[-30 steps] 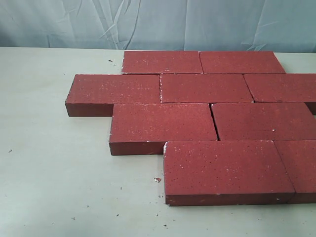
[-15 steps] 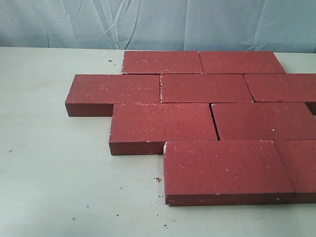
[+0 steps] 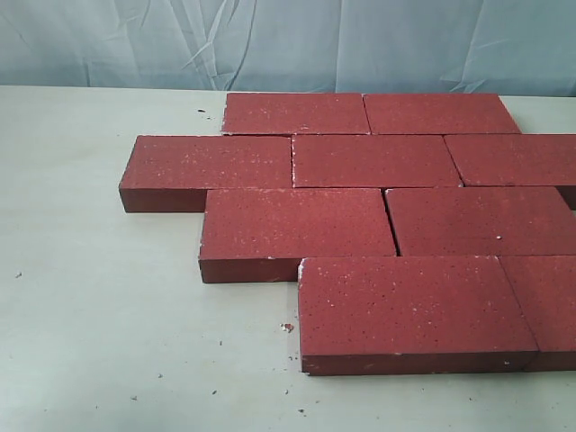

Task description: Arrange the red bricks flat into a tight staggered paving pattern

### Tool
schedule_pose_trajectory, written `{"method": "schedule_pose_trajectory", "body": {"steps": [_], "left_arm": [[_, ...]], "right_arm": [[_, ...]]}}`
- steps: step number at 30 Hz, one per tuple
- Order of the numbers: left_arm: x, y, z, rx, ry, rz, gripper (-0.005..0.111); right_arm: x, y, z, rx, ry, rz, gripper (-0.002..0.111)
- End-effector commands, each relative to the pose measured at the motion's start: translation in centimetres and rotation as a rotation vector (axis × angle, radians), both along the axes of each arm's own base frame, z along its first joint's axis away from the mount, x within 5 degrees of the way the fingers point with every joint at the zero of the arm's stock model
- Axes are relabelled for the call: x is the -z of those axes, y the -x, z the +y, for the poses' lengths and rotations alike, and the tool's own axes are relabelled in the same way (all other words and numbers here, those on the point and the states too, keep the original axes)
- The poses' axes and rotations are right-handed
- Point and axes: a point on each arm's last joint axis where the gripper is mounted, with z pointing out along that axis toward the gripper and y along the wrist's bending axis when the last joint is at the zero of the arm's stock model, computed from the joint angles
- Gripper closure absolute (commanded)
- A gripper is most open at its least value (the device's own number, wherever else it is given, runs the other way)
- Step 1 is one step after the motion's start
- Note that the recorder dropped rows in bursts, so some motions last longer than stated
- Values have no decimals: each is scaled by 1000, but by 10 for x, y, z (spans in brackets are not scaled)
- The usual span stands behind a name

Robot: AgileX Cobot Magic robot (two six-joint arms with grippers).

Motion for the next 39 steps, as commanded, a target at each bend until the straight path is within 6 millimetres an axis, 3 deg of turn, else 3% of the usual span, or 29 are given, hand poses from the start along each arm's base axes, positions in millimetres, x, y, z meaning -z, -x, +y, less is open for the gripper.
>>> {"method": "schedule_pose_trajectory", "body": {"steps": [1,16,18,24,29,33,39], "left_arm": [[2,0,0,-2,7,4,107],[2,0,0,-2,7,4,107],[2,0,0,-2,7,4,107],[2,0,0,-2,7,2,107],[2,0,0,-2,7,2,107],[2,0,0,-2,7,2,107],[2,0,0,-2,7,2,107]], "right_arm": [[-1,1,0,3,-1,-14,109],[3,4,0,6,-3,4,109],[11,8,0,6,-1,-3,109],[68,21,-2,43,-40,-5,109],[100,29,-1,46,-56,-6,109],[112,32,0,45,-62,-19,109],[113,32,0,45,-62,-11,109]]}}
